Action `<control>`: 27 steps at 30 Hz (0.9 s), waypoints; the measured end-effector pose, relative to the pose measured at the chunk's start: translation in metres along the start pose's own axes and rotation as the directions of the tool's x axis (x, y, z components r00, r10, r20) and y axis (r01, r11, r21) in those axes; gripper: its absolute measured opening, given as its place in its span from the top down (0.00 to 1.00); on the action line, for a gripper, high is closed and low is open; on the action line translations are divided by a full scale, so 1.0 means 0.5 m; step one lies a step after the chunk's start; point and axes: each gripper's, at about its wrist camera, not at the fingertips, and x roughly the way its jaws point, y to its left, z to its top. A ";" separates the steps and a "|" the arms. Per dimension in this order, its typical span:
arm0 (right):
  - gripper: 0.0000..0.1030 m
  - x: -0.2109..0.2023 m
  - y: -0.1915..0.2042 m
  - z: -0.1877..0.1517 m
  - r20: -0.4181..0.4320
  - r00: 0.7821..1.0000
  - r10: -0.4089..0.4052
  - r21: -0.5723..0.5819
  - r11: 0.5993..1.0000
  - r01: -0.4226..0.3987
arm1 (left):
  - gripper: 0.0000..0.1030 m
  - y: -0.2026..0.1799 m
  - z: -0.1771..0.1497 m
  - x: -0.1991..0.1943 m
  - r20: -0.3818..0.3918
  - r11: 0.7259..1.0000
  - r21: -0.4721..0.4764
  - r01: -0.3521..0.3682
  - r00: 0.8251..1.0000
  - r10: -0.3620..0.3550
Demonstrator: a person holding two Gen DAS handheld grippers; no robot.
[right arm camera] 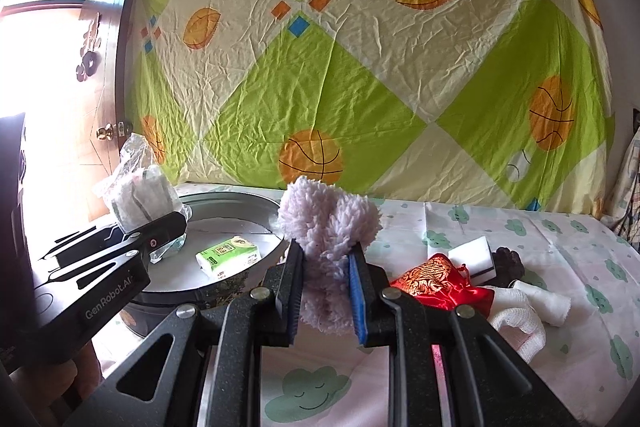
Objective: Organize soft objects
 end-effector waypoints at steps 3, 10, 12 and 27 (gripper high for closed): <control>0.78 0.004 0.003 0.000 -0.001 1.000 0.005 0.001 1.000 -0.005 | 0.86 0.008 -0.001 -0.001 -0.003 1.000 -0.003 -0.005 1.000 0.005; 0.78 0.011 0.015 0.002 -0.007 1.000 0.017 -0.004 1.000 -0.017 | 0.86 0.023 -0.002 -0.005 -0.002 1.000 -0.010 -0.012 1.000 0.012; 0.78 0.014 0.020 0.002 -0.008 1.000 0.021 -0.009 1.000 -0.021 | 0.86 0.027 -0.002 -0.005 -0.006 1.000 -0.010 -0.016 1.000 0.016; 0.78 0.030 0.041 0.005 -0.016 0.999 0.043 -0.023 0.999 -0.044 | 0.86 0.066 -0.003 -0.006 -0.018 0.999 -0.027 -0.042 0.999 0.042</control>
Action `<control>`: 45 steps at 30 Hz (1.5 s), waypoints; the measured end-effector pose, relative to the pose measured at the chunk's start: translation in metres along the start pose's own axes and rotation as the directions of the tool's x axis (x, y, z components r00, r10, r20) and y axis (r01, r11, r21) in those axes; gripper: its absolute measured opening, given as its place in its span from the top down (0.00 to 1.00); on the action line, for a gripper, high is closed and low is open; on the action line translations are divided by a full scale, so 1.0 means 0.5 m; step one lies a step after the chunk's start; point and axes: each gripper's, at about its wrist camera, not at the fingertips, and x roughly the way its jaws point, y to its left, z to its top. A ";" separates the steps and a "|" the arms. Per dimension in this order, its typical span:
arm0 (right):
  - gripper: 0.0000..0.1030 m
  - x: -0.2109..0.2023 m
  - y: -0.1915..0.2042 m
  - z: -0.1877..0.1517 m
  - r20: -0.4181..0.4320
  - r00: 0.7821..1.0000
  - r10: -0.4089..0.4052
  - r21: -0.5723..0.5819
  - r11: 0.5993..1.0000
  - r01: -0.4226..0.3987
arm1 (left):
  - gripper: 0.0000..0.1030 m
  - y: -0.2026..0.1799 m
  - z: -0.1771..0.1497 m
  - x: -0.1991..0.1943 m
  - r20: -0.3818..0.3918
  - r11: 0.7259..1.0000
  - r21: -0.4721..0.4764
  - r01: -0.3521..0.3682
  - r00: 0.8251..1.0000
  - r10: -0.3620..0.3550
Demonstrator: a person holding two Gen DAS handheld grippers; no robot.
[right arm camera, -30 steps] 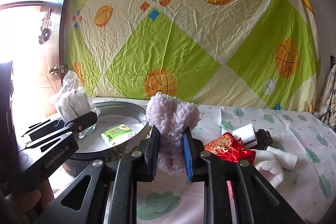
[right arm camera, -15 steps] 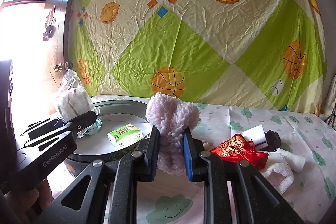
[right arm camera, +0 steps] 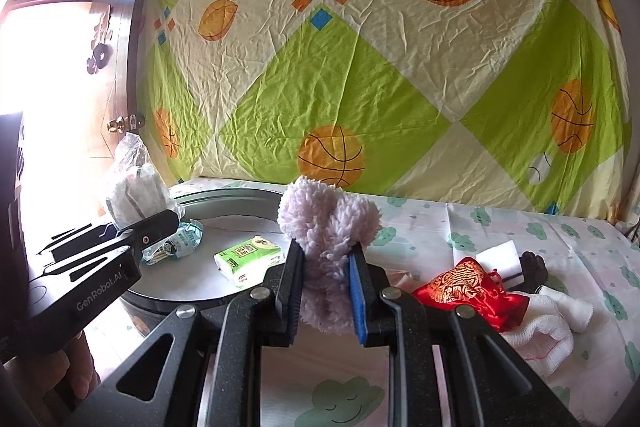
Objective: Organize soft objects
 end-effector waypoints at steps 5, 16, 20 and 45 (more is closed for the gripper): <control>0.78 0.007 0.006 0.006 -0.003 1.000 0.011 -0.007 1.000 -0.011 | 0.86 0.012 0.002 0.000 -0.004 1.000 -0.002 -0.006 1.000 0.006; 0.78 0.031 0.021 0.016 -0.017 0.999 0.035 -0.010 0.999 -0.035 | 0.86 0.035 0.001 0.007 -0.021 1.000 0.001 -0.018 1.000 0.018; 0.78 0.039 0.026 0.032 -0.017 0.998 0.054 -0.008 0.999 -0.054 | 0.86 0.045 0.002 0.013 -0.037 1.000 -0.001 -0.019 0.999 0.019; 0.78 0.200 0.096 0.095 -0.194 0.970 0.149 -0.062 0.984 -0.164 | 0.86 0.140 0.043 0.114 -0.259 0.999 -0.042 -0.024 0.966 0.013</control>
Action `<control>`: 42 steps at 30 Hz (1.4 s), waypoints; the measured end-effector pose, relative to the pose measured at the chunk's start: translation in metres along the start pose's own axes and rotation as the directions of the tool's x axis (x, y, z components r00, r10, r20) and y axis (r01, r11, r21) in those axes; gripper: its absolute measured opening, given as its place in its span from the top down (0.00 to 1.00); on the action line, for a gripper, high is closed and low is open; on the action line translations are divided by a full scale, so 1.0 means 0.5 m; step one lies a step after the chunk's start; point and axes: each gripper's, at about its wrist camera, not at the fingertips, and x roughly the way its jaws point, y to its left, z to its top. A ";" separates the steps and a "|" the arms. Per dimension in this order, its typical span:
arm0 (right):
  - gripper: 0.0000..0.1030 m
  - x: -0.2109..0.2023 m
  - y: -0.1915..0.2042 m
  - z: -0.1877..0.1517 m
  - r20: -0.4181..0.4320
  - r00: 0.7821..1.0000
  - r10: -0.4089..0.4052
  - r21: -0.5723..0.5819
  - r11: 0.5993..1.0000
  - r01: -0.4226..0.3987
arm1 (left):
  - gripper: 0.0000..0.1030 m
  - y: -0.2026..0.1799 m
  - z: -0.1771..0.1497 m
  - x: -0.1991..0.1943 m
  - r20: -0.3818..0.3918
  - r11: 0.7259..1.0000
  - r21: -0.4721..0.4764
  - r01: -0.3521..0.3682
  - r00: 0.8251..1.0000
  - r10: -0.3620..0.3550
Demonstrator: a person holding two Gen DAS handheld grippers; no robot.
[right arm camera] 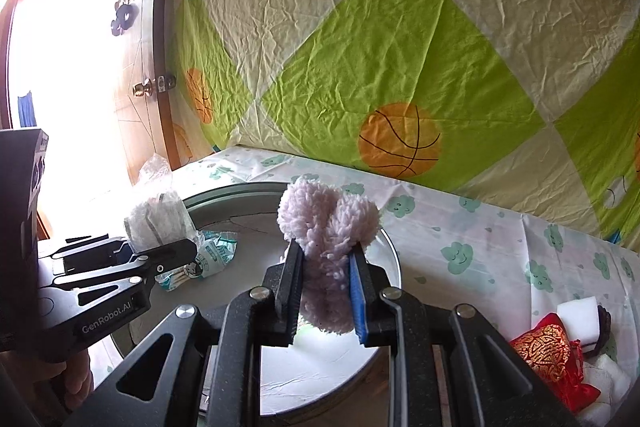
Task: Organize soft objects
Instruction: 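Release the clear bag into the tin while the right tool drops the pink fluffy sock in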
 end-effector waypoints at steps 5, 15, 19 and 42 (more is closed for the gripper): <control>0.77 0.042 0.018 0.001 -0.056 0.998 0.006 -0.032 0.999 -0.008 | 0.86 0.004 0.010 0.028 -0.067 1.000 -0.010 0.020 0.998 -0.020; 0.59 0.070 0.020 0.009 -0.073 0.997 0.039 -0.010 0.999 -0.040 | 0.70 0.008 0.022 0.051 -0.120 1.000 0.005 0.003 0.993 -0.002; 0.38 0.054 0.011 0.008 -0.052 0.997 0.049 0.013 0.999 -0.048 | 0.32 0.013 0.020 0.050 -0.112 1.000 0.000 -0.020 0.994 0.020; 0.32 -0.017 -0.193 -0.093 -0.166 0.977 -0.135 0.207 0.964 0.168 | 0.06 -0.061 -0.024 -0.006 0.009 0.998 0.004 -0.066 0.998 0.066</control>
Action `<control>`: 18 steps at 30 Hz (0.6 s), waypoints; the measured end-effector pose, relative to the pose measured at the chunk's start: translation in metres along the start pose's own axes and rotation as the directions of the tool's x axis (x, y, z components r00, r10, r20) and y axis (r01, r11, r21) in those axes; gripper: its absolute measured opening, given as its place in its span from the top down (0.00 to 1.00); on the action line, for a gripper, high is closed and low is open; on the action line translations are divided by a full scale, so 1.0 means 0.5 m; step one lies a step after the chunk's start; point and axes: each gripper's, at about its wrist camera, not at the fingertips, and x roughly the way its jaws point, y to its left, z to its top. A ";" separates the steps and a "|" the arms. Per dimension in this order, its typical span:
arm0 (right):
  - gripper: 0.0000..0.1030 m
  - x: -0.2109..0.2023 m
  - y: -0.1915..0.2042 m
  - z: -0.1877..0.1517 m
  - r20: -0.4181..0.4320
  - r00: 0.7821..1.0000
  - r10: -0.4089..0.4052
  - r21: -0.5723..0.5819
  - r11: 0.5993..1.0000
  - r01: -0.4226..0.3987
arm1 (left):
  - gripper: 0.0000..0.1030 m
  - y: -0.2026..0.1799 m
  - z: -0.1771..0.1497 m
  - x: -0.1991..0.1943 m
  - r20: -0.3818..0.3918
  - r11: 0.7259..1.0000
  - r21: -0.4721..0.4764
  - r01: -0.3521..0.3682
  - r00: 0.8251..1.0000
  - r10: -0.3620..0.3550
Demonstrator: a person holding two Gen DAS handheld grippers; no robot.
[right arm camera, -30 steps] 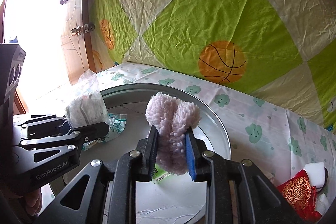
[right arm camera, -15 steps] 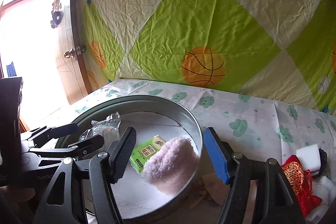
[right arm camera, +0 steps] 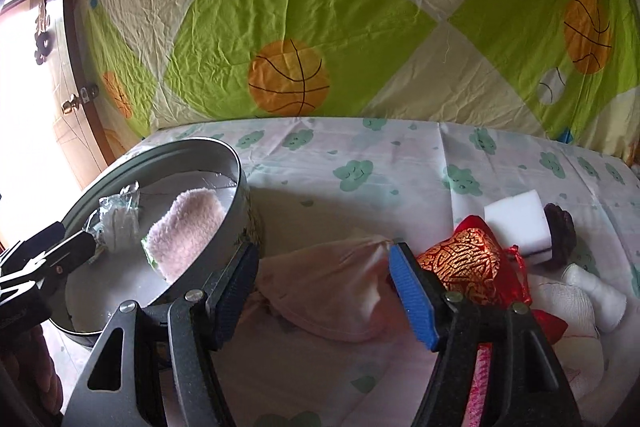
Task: Organize soft objects
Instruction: 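Grasp the pink cloth with the right tool while the left tool approaches the red pouch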
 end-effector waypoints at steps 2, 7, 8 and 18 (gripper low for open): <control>0.32 0.016 0.010 -0.002 -0.031 1.000 -0.004 -0.021 1.000 0.004 | 0.05 -0.006 -0.001 0.001 -0.001 1.000 -0.002 0.005 1.000 -0.005; 0.32 0.058 0.013 -0.003 -0.119 0.993 0.009 -0.028 1.000 -0.013 | 0.04 -0.011 -0.003 0.003 -0.006 1.000 -0.001 0.005 1.000 -0.005; 0.32 0.066 0.013 -0.003 -0.136 0.991 0.017 -0.028 0.999 -0.021 | 0.04 -0.010 -0.004 0.003 -0.007 1.000 -0.004 0.006 1.000 -0.006; 0.61 0.107 0.022 -0.017 -0.234 0.970 0.066 -0.035 0.996 -0.077 | 0.04 -0.011 -0.005 0.007 -0.013 1.000 -0.004 0.003 1.000 -0.003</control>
